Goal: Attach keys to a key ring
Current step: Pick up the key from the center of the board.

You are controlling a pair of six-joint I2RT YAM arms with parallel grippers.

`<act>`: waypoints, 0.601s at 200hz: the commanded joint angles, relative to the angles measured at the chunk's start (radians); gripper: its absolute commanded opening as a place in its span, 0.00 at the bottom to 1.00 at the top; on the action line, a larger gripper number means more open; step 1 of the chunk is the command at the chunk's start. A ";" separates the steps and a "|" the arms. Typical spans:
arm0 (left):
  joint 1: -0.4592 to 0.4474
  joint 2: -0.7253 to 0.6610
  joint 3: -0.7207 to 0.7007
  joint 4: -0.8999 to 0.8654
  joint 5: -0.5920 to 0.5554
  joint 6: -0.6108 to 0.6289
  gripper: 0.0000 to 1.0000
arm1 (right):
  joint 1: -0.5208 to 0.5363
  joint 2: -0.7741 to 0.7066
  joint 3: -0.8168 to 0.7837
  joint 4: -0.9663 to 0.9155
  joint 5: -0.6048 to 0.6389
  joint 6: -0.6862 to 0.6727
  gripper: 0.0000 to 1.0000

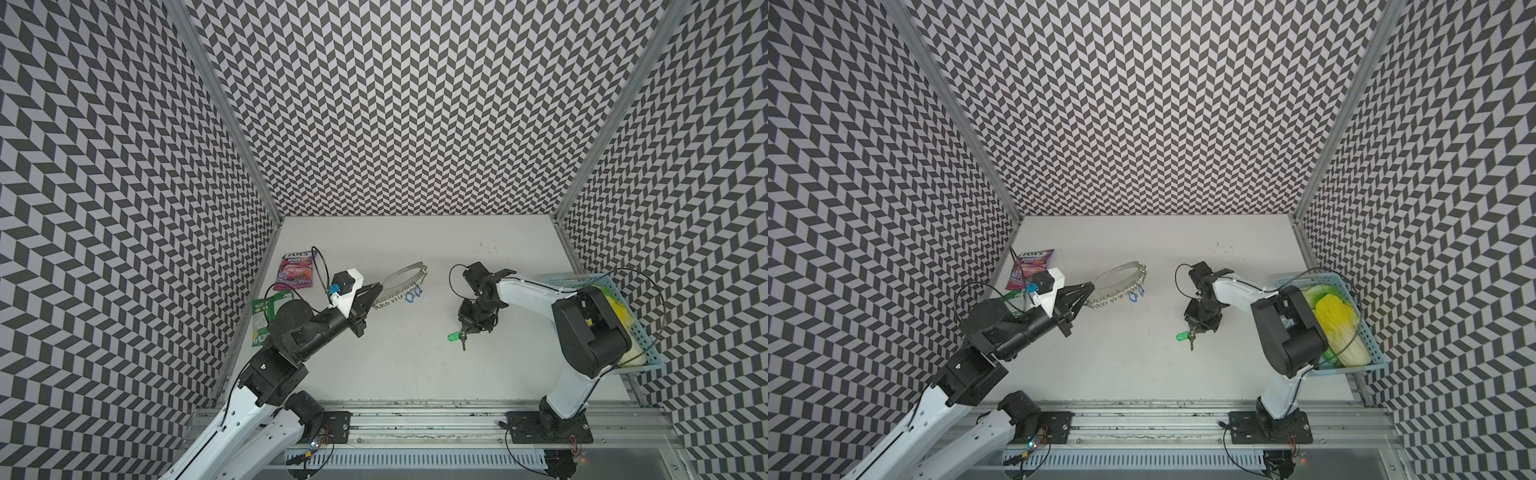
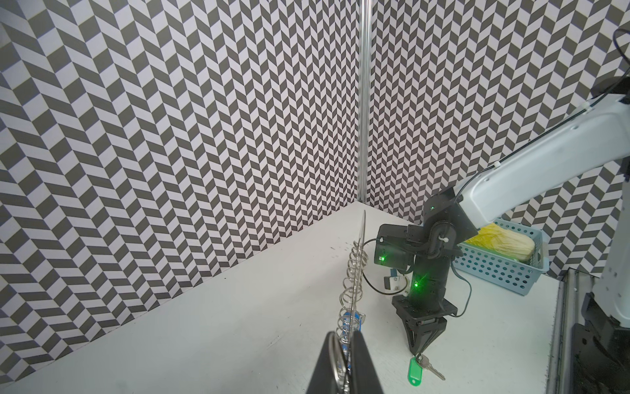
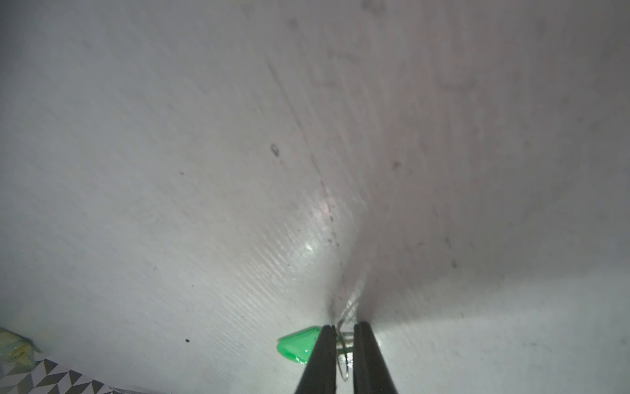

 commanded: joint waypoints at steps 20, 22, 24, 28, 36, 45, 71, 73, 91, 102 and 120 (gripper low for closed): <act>0.003 -0.015 0.009 0.026 -0.005 -0.005 0.00 | 0.007 0.038 0.011 0.028 0.029 -0.004 0.13; 0.002 -0.014 0.008 0.026 -0.005 -0.005 0.00 | 0.007 0.038 0.013 0.027 0.029 -0.005 0.13; 0.001 -0.015 0.008 0.025 -0.005 -0.004 0.00 | 0.007 0.039 0.013 0.027 0.029 -0.005 0.13; 0.001 -0.015 0.008 0.025 -0.005 -0.003 0.00 | 0.007 0.040 0.015 0.024 0.030 -0.006 0.13; 0.001 -0.015 0.009 0.025 -0.005 -0.003 0.00 | 0.007 0.043 0.018 0.024 0.030 -0.007 0.13; 0.002 -0.015 0.008 0.027 -0.005 -0.003 0.00 | 0.007 0.045 0.022 0.021 0.034 -0.011 0.12; 0.001 -0.015 0.008 0.026 -0.005 -0.003 0.00 | 0.005 0.054 0.033 0.015 0.041 -0.017 0.09; 0.002 -0.014 0.008 0.025 -0.005 -0.005 0.00 | 0.005 0.054 0.034 0.016 0.041 -0.017 0.08; 0.002 -0.015 0.005 0.026 -0.006 -0.005 0.00 | 0.006 0.056 0.037 0.013 0.040 -0.019 0.03; 0.002 -0.016 0.004 0.026 -0.006 -0.005 0.00 | 0.005 0.056 0.036 0.010 0.042 -0.021 0.00; 0.001 -0.020 0.004 0.026 -0.009 -0.005 0.00 | 0.005 0.049 0.026 0.004 0.042 -0.026 0.00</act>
